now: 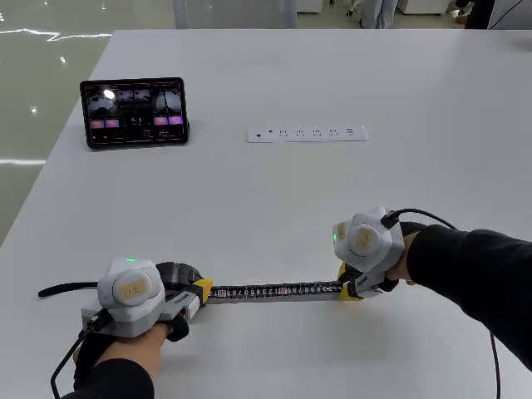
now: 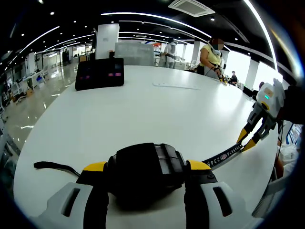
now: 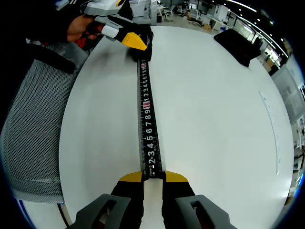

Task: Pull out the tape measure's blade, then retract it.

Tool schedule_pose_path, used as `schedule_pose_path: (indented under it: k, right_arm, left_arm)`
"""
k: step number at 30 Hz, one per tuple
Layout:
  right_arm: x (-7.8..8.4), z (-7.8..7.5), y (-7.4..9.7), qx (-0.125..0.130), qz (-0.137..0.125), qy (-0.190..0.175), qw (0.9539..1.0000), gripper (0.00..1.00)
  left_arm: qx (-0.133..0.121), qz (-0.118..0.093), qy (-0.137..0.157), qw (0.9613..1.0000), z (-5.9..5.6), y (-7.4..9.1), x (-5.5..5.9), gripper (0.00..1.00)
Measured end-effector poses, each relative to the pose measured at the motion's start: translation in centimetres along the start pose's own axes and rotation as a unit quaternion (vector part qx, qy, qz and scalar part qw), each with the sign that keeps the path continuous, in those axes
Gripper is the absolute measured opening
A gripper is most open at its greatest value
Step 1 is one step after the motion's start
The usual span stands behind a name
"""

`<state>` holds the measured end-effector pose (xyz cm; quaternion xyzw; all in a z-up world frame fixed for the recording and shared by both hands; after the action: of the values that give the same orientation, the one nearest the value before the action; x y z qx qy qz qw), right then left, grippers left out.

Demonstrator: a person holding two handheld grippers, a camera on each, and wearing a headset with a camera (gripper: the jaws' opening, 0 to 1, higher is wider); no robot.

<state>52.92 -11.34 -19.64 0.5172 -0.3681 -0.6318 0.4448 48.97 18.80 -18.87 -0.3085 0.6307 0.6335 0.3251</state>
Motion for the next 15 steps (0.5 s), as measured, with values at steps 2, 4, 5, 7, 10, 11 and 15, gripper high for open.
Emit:
schedule_pose_path:
  k: [2, 4, 5, 7, 10, 11, 15]
  right_arm:
    - [-0.07, 0.00, -0.03, 0.000, -0.001, -0.002, 1.0000, 0.10]
    - [-0.18, 0.04, -0.08, 0.000, -0.002, -0.003, 1.0000, 0.10]
    - [-0.21, 0.05, -0.10, 0.001, -0.002, -0.005, 1.0000, 0.10]
    - [-0.27, 0.03, -0.13, 0.001, -0.002, -0.004, 1.0000, 0.10]
    - [-0.38, 0.00, -0.17, 0.000, -0.003, -0.004, 1.0000, 0.10]
    - [-0.42, 0.01, -0.18, 0.001, -0.003, -0.005, 1.0000, 0.10]
    - [-0.58, -0.03, -0.23, 0.001, -0.005, -0.008, 1.0000, 0.10]
  left_arm:
    - [0.000, 0.000, 0.000, 1.0000, 0.00, 0.02, 0.00, 0.60]
    - [0.000, 0.000, 0.000, 1.0000, 0.00, 0.06, -0.01, 0.60]
    - [0.000, 0.000, 0.000, 1.0000, -0.01, 0.08, 0.00, 0.60]
    - [0.000, 0.000, 0.000, 1.0000, -0.01, 0.08, -0.01, 0.60]
    - [0.000, 0.000, 0.000, 1.0000, -0.01, 0.09, -0.02, 0.60]
    - [0.000, 0.000, 0.000, 1.0000, -0.01, 0.09, -0.02, 0.60]
    - [0.001, 0.002, -0.001, 1.0000, 0.02, 0.04, -0.02, 0.60]
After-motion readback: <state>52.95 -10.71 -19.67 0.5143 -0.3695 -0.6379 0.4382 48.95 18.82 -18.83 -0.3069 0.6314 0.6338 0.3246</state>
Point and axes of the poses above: the centre of the closed fingertips' face, and the gripper's own axes: y roughly backward along the fingers, z roughly to its left, x roughly out of its underside, the point moved 8 cm from there along y, roughly backward along the fingers, and after that the axes turned 11 degrees about -x, right-handed, at the moved point
